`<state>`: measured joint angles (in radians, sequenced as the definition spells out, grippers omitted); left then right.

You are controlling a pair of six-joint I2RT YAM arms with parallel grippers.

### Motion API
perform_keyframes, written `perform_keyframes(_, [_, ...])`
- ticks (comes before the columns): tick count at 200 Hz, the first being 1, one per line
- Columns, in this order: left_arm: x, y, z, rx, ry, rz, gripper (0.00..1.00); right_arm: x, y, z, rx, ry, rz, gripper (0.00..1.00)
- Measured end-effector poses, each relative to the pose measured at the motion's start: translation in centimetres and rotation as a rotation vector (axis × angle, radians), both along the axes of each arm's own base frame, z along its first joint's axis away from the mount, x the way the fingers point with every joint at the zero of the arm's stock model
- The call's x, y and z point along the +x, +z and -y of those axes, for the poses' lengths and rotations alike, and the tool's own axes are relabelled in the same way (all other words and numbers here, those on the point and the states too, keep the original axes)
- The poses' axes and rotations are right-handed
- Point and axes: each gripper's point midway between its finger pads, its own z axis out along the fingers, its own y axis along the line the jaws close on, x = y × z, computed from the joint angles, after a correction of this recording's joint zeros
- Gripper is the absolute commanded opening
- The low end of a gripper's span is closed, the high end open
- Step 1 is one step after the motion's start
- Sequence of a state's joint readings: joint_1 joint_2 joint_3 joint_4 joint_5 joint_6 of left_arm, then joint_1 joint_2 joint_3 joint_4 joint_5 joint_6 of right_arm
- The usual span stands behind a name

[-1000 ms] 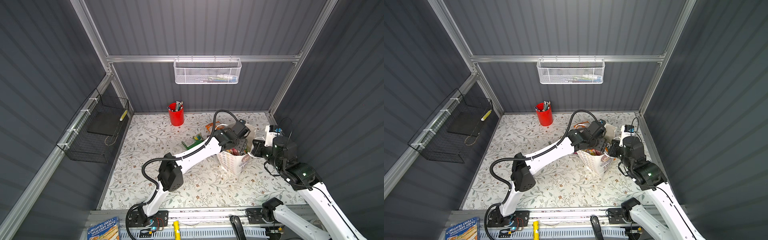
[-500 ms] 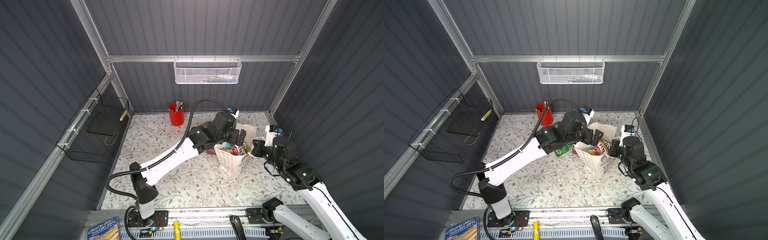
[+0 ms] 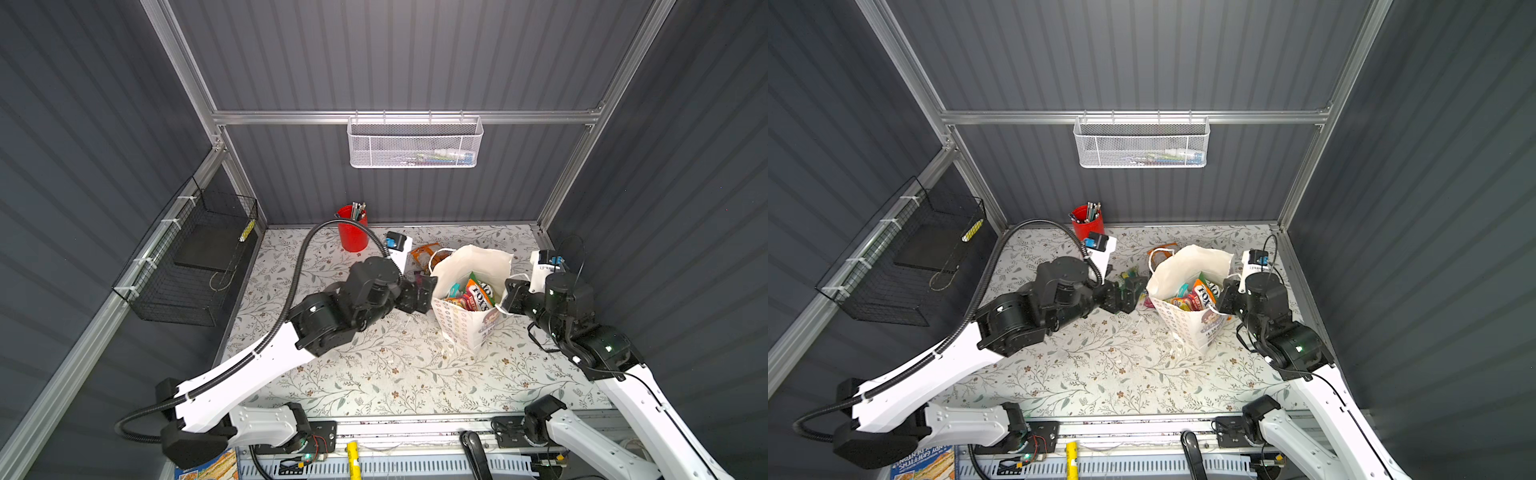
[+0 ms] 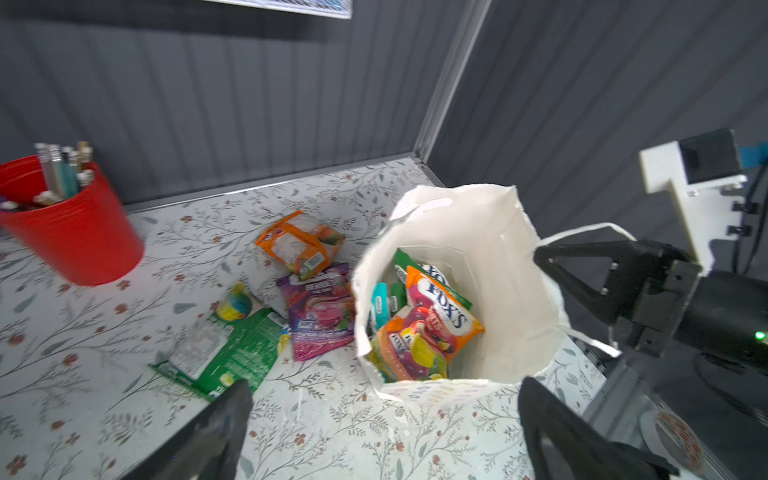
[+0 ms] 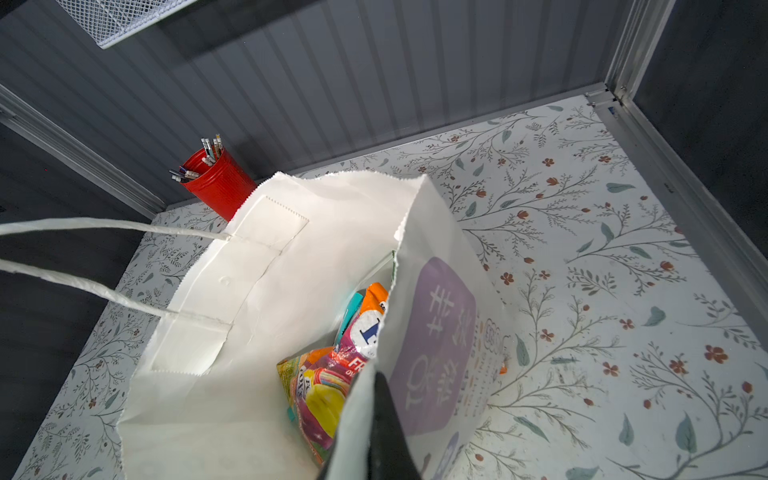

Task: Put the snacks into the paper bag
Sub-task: 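Raise the left gripper from the bag and move to the green packet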

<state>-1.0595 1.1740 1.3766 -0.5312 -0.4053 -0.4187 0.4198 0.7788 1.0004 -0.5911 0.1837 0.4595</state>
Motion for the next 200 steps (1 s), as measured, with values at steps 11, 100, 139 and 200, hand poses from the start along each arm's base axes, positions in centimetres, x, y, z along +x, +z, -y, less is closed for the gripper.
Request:
perform_keyframes(11, [0.0,-1.2,-1.7,0.012,0.058,-0.006,1.0,0.0,0.0,0.0,0.0,0.0,0.0,0.0])
perform_keyframes(100, [6.8,-18.0,-7.8,0.159,0.37,-0.386,1.0,0.2,0.0,-0.2,0.0,0.003,0.001,0.0])
perform_keyframes(139, [9.4,-23.2,-8.1,0.095,0.379,-0.55,1.0,0.2,0.0,-0.2,0.0,0.003,0.001,0.0])
perform_keyframes(200, [12.8,-29.2,-7.8,0.0,0.386,-0.733,0.88,0.0,0.1,-0.2,0.003,0.005,0.006,0.0])
